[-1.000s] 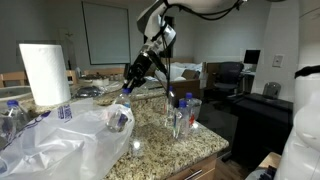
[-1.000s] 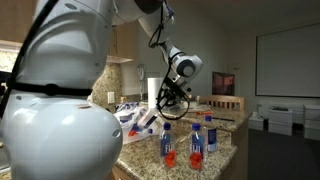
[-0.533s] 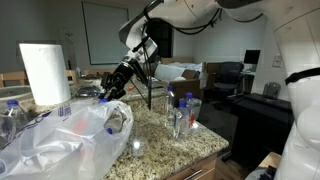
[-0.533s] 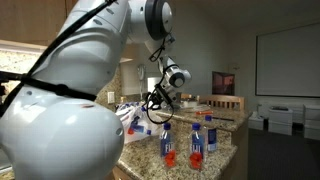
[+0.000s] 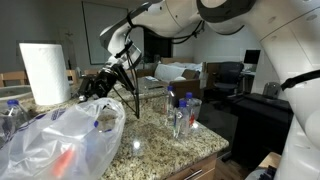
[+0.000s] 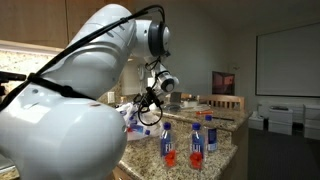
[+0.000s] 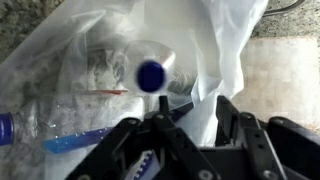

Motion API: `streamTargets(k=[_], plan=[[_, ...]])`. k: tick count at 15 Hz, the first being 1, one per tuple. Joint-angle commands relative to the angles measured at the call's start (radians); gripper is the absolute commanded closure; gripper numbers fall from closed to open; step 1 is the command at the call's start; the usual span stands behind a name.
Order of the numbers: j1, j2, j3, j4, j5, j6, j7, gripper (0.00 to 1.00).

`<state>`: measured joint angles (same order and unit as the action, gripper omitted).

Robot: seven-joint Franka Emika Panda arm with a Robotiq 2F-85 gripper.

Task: Put the bottles into the plastic bag.

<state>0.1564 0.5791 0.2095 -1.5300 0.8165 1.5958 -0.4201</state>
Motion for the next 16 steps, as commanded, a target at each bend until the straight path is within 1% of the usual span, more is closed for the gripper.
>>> streamTargets(k=[1, 3, 5, 7, 10, 12, 14, 16], plan=[[-0.024, -0.034, -0.014, 0.028, -0.022, -0.029, 0.026, 0.17], [-0.048, -0.089, -0.036, 0.011, -0.024, -0.008, 0.01, 0.04], [-0.083, -0.187, -0.067, -0.042, -0.02, 0.027, -0.014, 0.0], [-0.114, -0.27, -0.095, -0.082, -0.005, 0.073, -0.031, 0.0], [-0.164, -0.406, -0.154, -0.151, -0.029, 0.12, -0.036, 0.0], [-0.195, -0.487, -0.202, -0.21, -0.077, 0.152, -0.027, 0.0], [-0.211, -0.543, -0.237, -0.26, -0.144, 0.216, -0.007, 0.0], [-0.227, -0.561, -0.266, -0.289, -0.21, 0.289, 0.021, 0.0]])
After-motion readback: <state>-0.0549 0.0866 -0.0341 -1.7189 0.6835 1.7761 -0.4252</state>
